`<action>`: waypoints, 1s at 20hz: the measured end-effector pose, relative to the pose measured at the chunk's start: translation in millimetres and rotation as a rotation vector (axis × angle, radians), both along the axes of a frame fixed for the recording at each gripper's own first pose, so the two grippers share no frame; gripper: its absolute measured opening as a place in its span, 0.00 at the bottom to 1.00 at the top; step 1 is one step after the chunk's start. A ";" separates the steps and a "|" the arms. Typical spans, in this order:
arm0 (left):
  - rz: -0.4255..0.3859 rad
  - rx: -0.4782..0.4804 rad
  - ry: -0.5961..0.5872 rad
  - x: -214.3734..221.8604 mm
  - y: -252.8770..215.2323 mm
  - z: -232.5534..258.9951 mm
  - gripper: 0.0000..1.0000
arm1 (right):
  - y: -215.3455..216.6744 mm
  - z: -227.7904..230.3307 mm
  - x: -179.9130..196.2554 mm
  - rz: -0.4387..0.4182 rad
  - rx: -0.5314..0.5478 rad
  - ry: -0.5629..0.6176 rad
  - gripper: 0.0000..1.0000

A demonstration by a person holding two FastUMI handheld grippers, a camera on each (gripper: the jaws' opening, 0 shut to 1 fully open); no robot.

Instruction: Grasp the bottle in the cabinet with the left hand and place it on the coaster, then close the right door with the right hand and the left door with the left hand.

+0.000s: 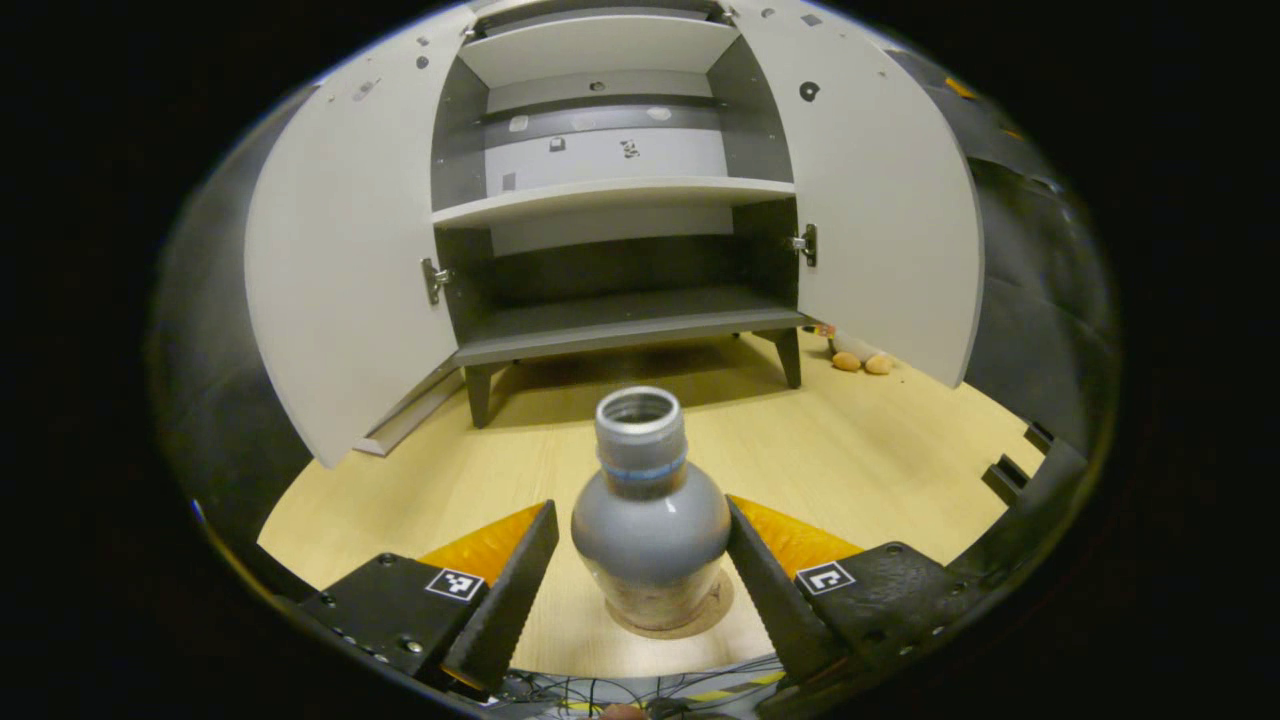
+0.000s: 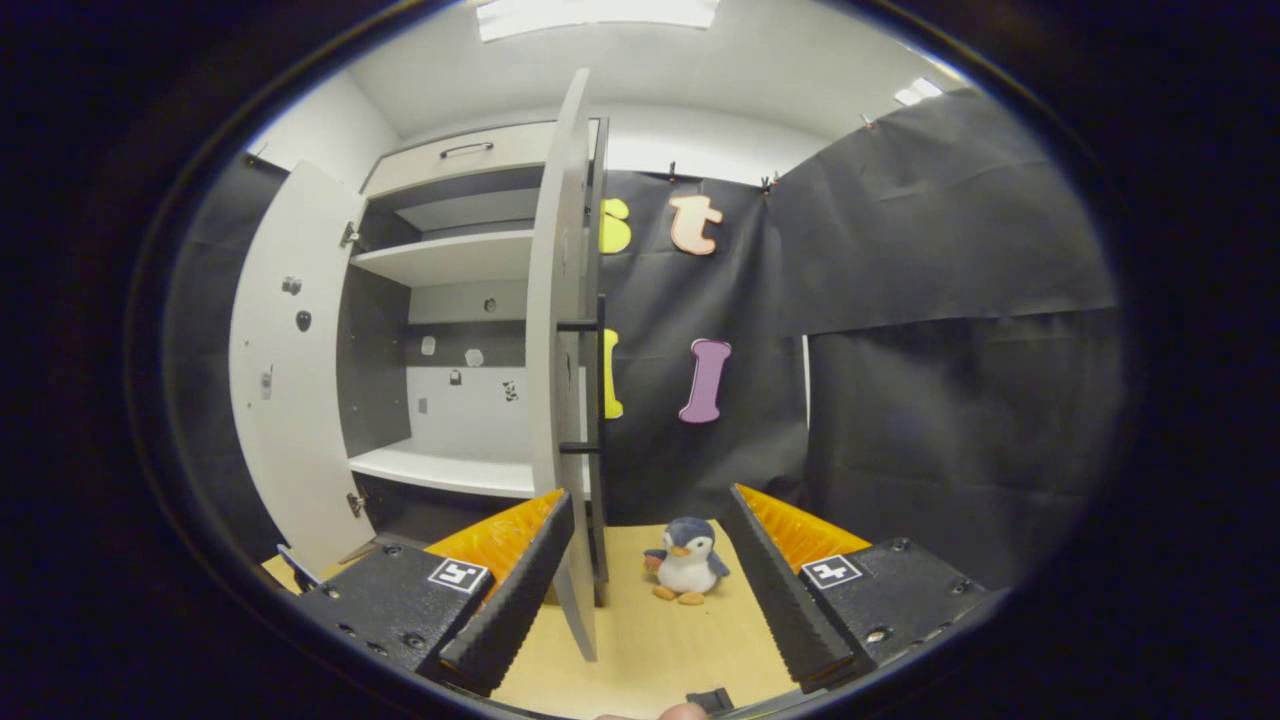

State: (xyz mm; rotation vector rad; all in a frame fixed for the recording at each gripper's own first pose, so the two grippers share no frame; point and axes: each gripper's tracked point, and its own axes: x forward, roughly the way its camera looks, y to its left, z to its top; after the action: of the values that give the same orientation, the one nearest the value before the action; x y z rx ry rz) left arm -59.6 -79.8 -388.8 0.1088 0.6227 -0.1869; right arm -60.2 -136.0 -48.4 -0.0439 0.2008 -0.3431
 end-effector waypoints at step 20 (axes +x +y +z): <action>0.081 -0.010 -0.097 5.6 35.2 111.0 0.98 | -44.4 51.5 72.4 -0.004 -0.032 -0.101 0.99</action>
State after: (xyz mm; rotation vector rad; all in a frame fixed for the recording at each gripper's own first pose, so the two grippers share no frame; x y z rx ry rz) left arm -54.0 -44.6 -277.8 0.0821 0.5286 -0.1056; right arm 12.2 -180.3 3.1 -0.0578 0.0955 -0.3513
